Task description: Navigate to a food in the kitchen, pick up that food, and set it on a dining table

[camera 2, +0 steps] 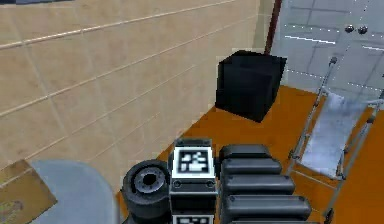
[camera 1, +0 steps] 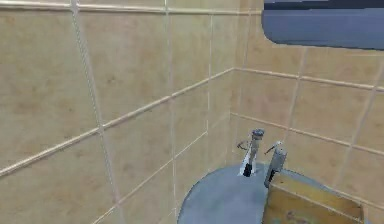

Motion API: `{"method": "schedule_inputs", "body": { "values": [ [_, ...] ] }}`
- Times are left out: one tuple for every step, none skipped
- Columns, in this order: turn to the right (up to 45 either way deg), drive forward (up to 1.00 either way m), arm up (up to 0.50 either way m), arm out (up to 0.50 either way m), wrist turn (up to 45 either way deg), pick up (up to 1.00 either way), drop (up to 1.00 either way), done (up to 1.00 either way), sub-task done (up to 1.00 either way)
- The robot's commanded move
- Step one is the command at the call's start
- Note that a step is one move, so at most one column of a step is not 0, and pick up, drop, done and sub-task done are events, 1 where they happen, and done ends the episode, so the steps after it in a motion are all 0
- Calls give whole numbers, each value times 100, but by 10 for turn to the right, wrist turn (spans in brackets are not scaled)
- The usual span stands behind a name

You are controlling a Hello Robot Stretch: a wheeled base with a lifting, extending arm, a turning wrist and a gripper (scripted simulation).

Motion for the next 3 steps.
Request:
{"method": "schedule_inputs", "body": {
  "values": [
    [450, 0, 0, 0, 0, 0, 0, 0, 0],
    [450, 0, 0, 0, 0, 0, 0, 0, 0],
    [210, 0, 0, 0, 0, 0, 0, 0, 0]
  ]
}}
